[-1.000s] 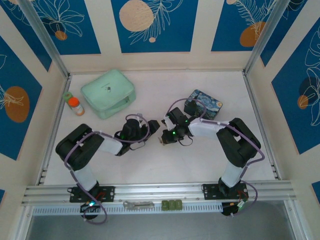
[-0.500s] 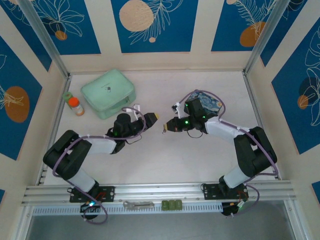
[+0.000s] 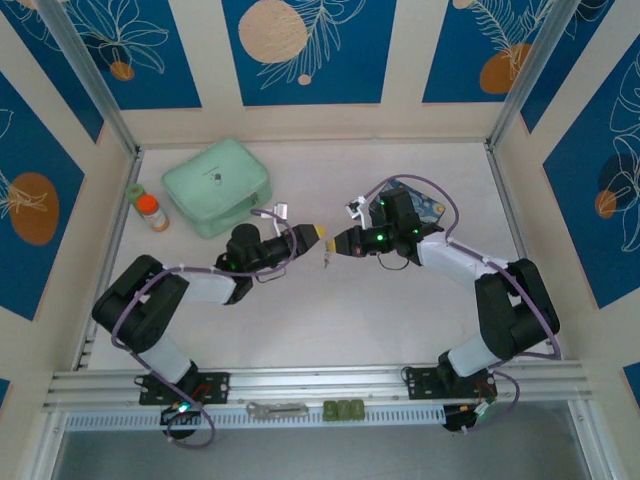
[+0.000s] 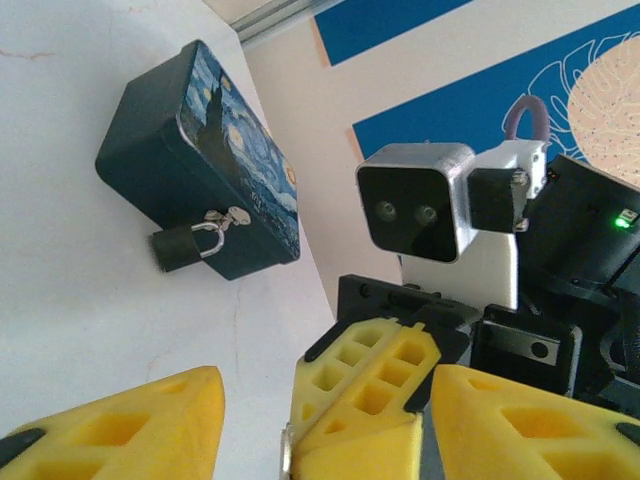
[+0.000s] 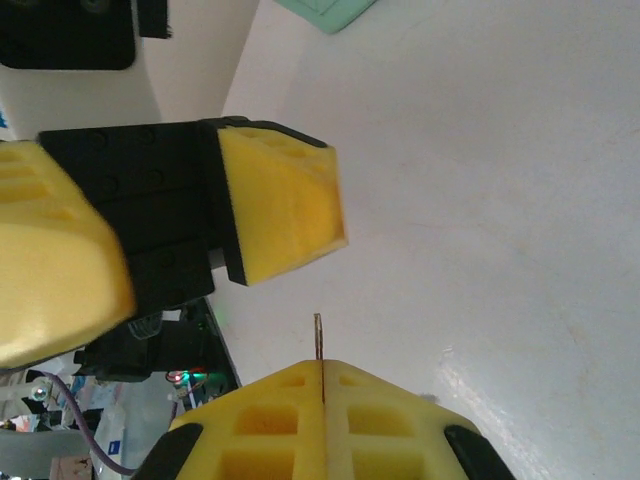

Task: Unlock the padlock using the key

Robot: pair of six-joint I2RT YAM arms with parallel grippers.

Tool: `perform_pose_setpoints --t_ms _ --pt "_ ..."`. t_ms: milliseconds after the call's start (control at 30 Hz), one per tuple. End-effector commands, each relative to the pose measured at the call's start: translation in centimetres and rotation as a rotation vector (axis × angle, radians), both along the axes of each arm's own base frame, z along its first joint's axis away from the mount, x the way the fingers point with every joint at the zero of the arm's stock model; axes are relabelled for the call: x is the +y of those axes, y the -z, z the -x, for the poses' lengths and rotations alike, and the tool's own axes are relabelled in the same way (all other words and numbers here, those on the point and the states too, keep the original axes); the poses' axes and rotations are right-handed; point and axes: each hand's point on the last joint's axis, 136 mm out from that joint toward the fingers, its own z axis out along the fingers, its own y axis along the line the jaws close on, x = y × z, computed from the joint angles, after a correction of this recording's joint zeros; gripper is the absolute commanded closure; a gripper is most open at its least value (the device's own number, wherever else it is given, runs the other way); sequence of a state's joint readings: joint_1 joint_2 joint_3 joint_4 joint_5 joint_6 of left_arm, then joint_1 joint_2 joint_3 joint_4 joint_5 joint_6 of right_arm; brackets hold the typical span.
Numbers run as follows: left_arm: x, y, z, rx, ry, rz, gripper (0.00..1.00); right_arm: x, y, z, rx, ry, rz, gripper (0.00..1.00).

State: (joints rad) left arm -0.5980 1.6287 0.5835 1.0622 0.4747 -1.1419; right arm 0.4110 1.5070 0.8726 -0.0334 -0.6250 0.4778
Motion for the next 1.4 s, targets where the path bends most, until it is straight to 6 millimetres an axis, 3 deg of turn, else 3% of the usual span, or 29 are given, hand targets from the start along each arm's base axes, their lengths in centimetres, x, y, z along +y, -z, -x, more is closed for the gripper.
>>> perform_pose_setpoints --t_ms 0,533,733,900,933,1067,1200,1367 --pt "-1.1 -1.4 0.2 -0.044 0.051 0.036 0.46 0.5 -2.3 -0.2 -0.033 -0.022 -0.058 1.0" --pt "-2.1 -1.4 0.8 -0.036 0.088 0.063 0.74 0.8 -2.0 -1.2 -0.033 -0.005 -0.067 1.0" --pt "-2.2 -1.3 0.6 -0.032 0.085 0.063 1.0 0.8 -1.8 -1.2 -0.031 -0.007 -0.066 1.0" --pt "-2.0 -1.1 0.4 -0.034 0.067 0.059 1.0 0.5 -2.2 -1.3 -0.039 0.012 -0.057 1.0" --pt "-1.8 -0.9 0.3 -0.038 0.055 0.048 1.0 0.1 -2.3 -1.4 -0.04 0.031 -0.043 0.96" --pt "-0.2 0.9 -0.3 -0.046 -0.021 -0.115 1.0 -3.4 -2.7 -2.9 -0.025 0.216 0.039 0.42" --pt "2.7 2.9 -0.8 -0.047 -0.131 -0.372 1.0 -10.4 -1.8 -4.9 0.031 0.54 0.294 0.29" --pt "6.0 2.4 -1.0 -0.1 -0.24 -0.503 1.0 -20.7 -1.2 -6.2 0.077 0.901 0.545 0.03"
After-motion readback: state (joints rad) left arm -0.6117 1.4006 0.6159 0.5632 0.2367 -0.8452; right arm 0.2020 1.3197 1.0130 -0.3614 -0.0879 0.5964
